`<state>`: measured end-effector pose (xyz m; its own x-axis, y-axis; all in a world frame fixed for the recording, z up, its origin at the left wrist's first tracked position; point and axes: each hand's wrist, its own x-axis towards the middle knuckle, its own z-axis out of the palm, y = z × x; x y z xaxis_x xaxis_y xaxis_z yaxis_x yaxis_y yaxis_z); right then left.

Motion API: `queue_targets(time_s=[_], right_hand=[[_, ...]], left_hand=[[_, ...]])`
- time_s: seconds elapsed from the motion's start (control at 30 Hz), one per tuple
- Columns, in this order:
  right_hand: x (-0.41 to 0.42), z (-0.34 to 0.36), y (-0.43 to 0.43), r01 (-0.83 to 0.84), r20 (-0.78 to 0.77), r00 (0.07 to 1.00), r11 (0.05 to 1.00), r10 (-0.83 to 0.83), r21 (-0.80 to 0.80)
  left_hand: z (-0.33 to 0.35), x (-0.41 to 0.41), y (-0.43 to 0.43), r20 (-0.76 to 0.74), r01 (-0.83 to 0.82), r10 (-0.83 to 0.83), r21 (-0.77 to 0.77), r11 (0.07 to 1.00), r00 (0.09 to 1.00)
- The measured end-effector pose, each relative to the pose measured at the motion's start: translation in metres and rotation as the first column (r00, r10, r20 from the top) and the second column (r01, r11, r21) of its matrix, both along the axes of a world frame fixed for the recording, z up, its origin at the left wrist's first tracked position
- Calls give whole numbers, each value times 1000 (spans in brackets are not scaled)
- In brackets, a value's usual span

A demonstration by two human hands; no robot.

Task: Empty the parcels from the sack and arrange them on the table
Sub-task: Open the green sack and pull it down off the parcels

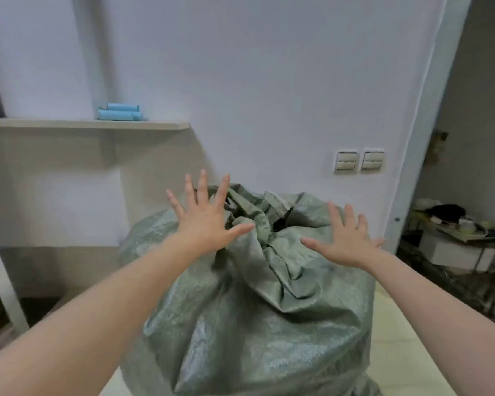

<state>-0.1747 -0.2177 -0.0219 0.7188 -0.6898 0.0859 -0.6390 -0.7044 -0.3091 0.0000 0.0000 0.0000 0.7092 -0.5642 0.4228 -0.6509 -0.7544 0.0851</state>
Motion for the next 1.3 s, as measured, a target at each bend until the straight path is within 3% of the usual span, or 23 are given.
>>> queue_targets(time_s=[0.1, 0.23, 0.4, 0.57, 0.7, 0.77, 0.97, 1.03, 1.13, 1.23, 1.3], right_hand=[[8, -22, -14, 40, -71, 997, 995, -34, 90], [30, -48, -27, 33, -30, 999, 973, -27, 227], [72, -55, -34, 13, -11, 1000, 984, -11, 179], [97, -56, -37, 74, -19, 997, 982, -72, 176], [100, -52, -34, 131, -79, 990, 968, -117, 216], [100, -53, -34, 151, -129, 983, 972, -129, 178], [82, -57, -28, 247, 148, 947, 940, -286, 237], [77, -51, -19, 220, 266, 913, 922, -309, 318], [72, -35, -4, 39, 567, 770, 909, -292, 416], [67, 1, 14, -156, 779, 538, 871, -321, 466], [63, 25, 23, -321, 843, 369, 798, -391, 510]], left_hand=[[-13, 9, -18, -79, -21, 28, 84, 996, 996], [-32, 30, -43, -98, -62, 75, 126, 990, 992], [-41, 59, -70, -114, -204, 227, 181, 962, 967], [-45, 65, -87, -165, -226, 247, 140, 964, 955], [-40, 62, -82, -73, -221, 244, 230, 948, 967], [-42, 57, -78, -49, -214, 227, 197, 957, 973], [-45, 33, -57, -107, -199, 225, 205, 958, 969], [-37, 22, -50, -192, -162, 183, 121, 979, 964], [-15, 0, -40, -387, -150, 47, -242, 959, 921], [-3, -18, -39, -524, -176, -182, -561, 809, 832], [5, -34, -39, -523, -173, -363, -721, 671, 771]])
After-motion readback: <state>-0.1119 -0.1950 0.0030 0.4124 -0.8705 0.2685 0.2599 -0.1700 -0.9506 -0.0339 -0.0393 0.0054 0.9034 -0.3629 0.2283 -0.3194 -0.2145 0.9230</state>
